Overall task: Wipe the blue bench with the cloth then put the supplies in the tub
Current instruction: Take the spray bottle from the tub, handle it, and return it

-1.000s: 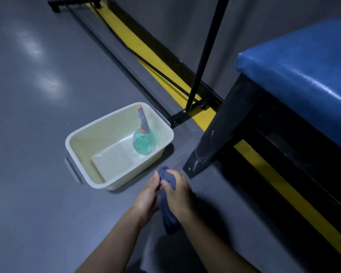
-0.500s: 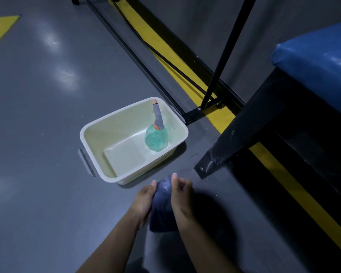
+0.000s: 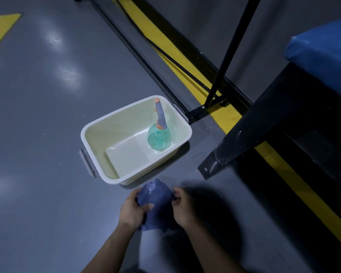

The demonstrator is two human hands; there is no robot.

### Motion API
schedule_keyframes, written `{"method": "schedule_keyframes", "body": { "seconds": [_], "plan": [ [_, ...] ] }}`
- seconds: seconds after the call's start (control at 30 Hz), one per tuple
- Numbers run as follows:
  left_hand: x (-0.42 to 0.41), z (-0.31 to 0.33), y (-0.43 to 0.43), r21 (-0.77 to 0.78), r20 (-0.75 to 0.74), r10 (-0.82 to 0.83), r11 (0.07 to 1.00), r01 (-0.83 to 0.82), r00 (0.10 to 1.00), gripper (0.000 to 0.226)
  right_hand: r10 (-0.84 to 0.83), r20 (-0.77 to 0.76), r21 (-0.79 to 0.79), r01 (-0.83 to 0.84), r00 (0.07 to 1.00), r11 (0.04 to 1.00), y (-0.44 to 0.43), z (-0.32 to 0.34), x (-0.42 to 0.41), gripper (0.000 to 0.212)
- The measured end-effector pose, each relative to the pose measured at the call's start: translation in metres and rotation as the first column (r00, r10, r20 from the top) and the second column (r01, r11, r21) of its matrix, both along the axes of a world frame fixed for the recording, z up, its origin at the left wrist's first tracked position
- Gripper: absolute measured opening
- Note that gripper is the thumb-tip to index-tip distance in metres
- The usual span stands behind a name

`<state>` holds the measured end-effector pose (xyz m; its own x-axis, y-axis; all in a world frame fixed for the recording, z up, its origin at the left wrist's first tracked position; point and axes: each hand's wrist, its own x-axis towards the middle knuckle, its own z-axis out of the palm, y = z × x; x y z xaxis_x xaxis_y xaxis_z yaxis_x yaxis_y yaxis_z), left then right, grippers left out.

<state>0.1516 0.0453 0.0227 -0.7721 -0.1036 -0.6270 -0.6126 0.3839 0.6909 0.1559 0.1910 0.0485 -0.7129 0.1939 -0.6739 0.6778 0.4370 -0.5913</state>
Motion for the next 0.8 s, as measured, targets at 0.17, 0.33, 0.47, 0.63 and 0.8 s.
{"method": "schedule_keyframes", "body": {
  "seconds": [0.17,0.33,0.47,0.63,0.8],
  "plan": [
    [0.0,-0.001,-0.005,-0.184,0.013,-0.033,0.982,0.035,0.999,0.055,0.233,-0.015,0.031,-0.233,0.972,0.972,0.001,0.006,0.003,0.045],
    [0.004,0.018,0.003,-0.368,-0.021,-0.201,0.912,0.179,0.979,0.047,-0.036,-0.238,0.071,0.055,0.971,0.996,0.008,0.018,-0.01,0.033],
    [0.012,0.059,0.011,-0.408,-0.477,-0.376,0.895,0.179,0.794,0.031,-0.166,-0.671,0.092,0.303,0.723,0.948,0.005,0.052,-0.034,0.027],
    [-0.021,0.1,0.021,-0.49,-0.685,-0.438,0.868,0.078,0.581,0.048,-0.021,-0.786,0.102,0.164,0.618,0.981,-0.017,0.086,-0.089,0.023],
    [-0.055,0.103,0.024,-0.611,-0.228,-0.5,0.742,0.277,0.836,0.046,0.106,-0.581,0.177,-0.002,0.807,0.984,-0.038,0.095,-0.143,0.055]
  ]
}}
